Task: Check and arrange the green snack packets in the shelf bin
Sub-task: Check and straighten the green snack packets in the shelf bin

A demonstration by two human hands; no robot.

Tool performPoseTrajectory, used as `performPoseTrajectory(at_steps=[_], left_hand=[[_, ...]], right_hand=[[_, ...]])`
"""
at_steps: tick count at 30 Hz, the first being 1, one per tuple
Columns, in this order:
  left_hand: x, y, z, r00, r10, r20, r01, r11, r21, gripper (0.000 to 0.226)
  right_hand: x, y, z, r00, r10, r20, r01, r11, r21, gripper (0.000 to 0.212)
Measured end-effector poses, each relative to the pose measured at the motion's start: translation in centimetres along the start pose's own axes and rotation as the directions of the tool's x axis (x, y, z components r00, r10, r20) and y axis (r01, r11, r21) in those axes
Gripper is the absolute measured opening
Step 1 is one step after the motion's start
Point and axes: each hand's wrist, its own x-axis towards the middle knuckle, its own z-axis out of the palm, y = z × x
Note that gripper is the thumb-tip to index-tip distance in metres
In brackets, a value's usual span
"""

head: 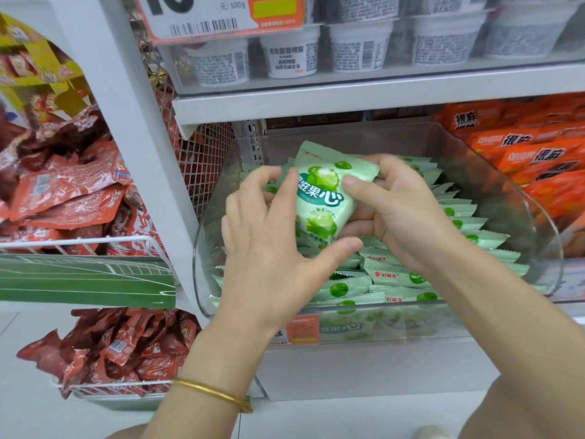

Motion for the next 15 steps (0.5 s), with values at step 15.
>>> performPoseTrajectory(at_steps=[15], left_hand=[[0.6, 0.6, -0.9, 0.915, -0.207, 0.347, 0.401, 0.565, -0.721, 0.028]], right_hand=[[0.5, 0.4, -0.7, 0.990, -0.119, -0.079, 0.101, 0.974, -0.204, 0.012]])
